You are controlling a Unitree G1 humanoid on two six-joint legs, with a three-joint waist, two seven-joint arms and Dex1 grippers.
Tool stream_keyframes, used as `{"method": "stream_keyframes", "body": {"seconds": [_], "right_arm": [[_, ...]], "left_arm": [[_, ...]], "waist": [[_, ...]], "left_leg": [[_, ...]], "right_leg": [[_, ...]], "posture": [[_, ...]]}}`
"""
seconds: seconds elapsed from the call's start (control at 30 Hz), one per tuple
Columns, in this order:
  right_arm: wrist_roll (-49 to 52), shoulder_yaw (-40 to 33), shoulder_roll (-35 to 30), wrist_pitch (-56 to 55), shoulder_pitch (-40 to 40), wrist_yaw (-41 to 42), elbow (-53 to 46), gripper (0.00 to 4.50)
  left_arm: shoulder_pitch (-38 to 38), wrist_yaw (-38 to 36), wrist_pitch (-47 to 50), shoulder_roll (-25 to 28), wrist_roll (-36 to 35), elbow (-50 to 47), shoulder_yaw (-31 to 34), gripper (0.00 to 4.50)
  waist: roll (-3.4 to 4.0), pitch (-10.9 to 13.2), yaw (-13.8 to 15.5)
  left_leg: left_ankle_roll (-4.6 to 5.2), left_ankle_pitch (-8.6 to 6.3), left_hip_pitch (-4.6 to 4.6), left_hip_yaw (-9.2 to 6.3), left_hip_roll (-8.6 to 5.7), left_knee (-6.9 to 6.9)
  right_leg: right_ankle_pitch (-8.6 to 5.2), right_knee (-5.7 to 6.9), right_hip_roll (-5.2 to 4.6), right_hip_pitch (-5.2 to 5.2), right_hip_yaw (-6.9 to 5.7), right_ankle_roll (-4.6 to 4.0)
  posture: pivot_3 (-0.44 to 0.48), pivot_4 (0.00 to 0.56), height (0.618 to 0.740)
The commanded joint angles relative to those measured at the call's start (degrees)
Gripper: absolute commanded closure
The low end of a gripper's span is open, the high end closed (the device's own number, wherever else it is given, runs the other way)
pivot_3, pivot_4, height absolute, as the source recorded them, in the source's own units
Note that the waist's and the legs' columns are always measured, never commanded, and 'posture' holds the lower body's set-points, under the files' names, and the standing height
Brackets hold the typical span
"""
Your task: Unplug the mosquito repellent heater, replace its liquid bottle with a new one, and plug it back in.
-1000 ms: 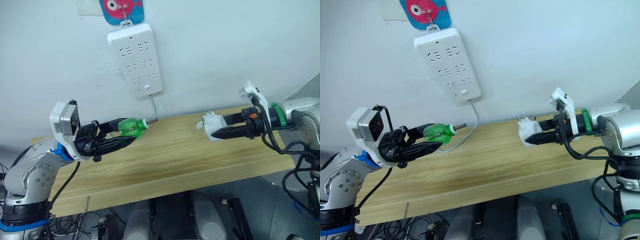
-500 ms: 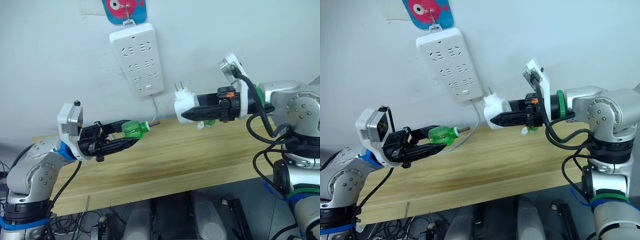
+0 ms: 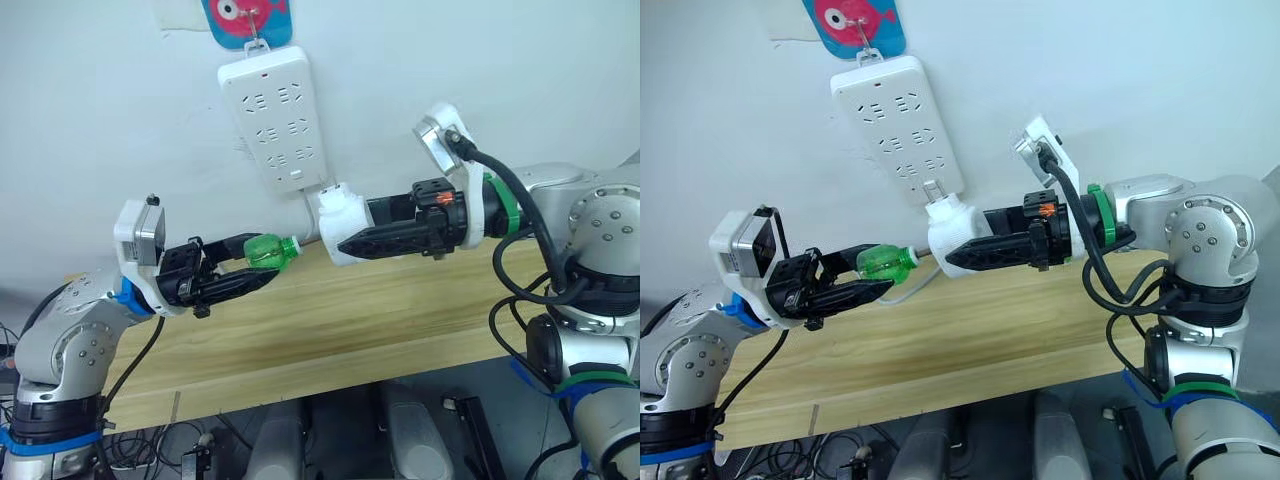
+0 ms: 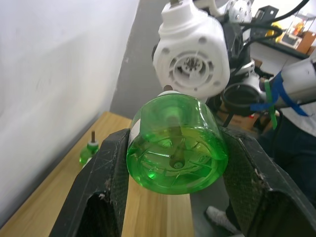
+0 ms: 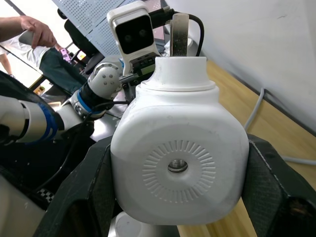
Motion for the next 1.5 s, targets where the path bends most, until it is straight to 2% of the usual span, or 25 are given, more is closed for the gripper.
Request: {"method": "stream_keyframes", "body": {"seconds": [0.03,0.8,1.5], "right_arm": [[1.9,-1.3,0.3,-1.2,-0.4,-1.8,-0.8,1.55],[8.8,-1.9,1.6,-2.9,-2.4,-5.9,2.4,1.55],[9.0,4.4,-2.9,-9.0,-2.1,-2.4,4.7,1.55]], "left_arm": [[-0.5,0.4,0.4,-0.1,-2.2,-1.7,1.2,2.19],[-0.6,1.2,1.9,-0.2,-5.9,-2.2,0.9,2.19],[-0.9,1.2,3.0,0.2,-7.1,-2.5,1.3,2.19]], "waist": [[0.0,0.0,0.0],[0.0,0.0,0.0],[0.0,0.0,0.0]], "left_leg": [[0.0,0.0,0.0,0.0,0.0,0.0],[0.0,0.0,0.0,0.0,0.0,-0.01],[0.01,0.0,0.0,0.0,0.0,-0.02]], "right_leg": [[0.0,0.0,0.0,0.0,0.01,0.0],[0.0,0.0,0.04,-0.01,0.01,0.0],[0.0,-0.01,0.06,-0.02,0.01,0.0]], "posture": [[-0.21,0.332,0.734],[-0.217,0.338,0.734],[-0.207,0.342,0.734]]}}
